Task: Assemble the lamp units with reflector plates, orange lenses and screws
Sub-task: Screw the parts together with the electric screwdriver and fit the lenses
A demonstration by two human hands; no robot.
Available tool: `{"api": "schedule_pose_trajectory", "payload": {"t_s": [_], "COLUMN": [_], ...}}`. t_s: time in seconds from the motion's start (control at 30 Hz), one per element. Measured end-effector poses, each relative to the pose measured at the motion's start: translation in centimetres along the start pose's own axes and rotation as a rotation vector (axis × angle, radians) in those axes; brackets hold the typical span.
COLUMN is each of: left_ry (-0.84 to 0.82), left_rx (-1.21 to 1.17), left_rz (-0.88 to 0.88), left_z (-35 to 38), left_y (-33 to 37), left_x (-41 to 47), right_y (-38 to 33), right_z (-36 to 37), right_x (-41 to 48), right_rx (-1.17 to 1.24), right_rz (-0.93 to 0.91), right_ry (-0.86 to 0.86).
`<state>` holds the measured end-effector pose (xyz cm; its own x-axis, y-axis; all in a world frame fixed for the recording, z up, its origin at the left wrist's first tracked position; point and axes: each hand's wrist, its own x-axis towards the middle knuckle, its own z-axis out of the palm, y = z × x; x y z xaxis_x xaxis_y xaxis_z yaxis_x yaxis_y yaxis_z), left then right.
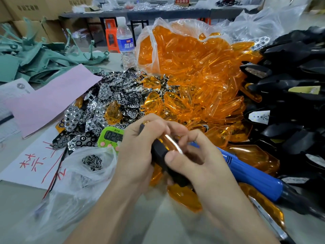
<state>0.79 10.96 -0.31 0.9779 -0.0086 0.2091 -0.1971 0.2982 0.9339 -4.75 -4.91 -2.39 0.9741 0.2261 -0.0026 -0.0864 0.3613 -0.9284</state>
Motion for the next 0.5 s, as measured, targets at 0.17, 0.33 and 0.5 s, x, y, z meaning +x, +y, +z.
{"api": "schedule_pose_trajectory", "payload": {"t_s": [0.17,0.33,0.5], "left_ry": [-0.171,0.078,0.051], "left_rx": [0.168,0.405,0.506], "left_rz": [0.126,0.075,0.185], "left_z": [-1.1,0.3,0.6], "left_y": [0.0,-1.0,-0.8], "left_x": [0.1,-0.8,-1.1], "right_y": [-0.8,0.5,0.5], "right_z": [2.5,2.9,2.4], "right_x": [2.5,2.9,3.3], "right_rx": [0.012,-0.416,-0.454], "right_rz": [0.103,-0.254,-0.174], "right_ry": [-0.124,0.228,0.224]}}
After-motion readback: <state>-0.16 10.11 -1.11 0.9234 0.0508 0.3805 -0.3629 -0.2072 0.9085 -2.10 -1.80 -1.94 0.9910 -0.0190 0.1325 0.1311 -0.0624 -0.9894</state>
